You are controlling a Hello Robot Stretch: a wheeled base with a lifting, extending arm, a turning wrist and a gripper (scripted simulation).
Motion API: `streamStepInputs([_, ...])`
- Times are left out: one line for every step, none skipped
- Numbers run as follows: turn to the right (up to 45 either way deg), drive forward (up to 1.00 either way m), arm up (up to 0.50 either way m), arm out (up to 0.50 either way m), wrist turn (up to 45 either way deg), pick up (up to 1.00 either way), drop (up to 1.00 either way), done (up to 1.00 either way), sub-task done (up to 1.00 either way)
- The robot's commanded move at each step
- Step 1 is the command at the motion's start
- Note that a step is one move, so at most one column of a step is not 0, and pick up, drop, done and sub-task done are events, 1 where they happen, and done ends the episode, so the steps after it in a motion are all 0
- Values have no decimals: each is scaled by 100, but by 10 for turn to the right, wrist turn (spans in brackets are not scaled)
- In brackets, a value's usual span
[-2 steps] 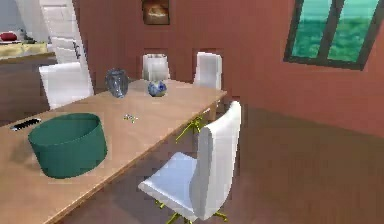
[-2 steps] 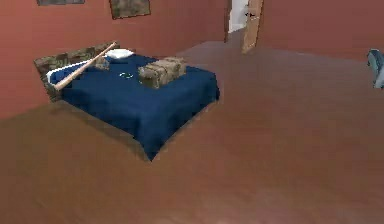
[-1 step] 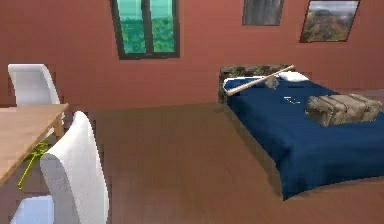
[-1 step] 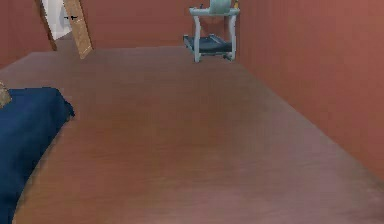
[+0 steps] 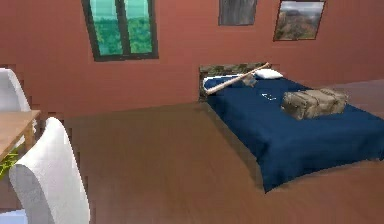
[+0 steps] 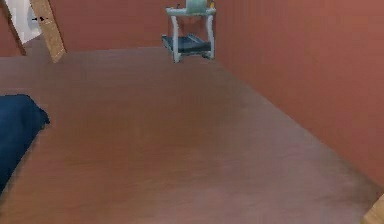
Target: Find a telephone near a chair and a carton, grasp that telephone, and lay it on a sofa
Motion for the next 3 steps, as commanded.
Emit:
streamStepInputs([0, 40, 0, 0, 0, 0, 0, 0, 0])
streamStepInputs([-120, 0, 0, 0, 0, 0, 0, 0, 0])
streamStepInputs([0, 80, 0, 0, 0, 0, 0, 0, 0])
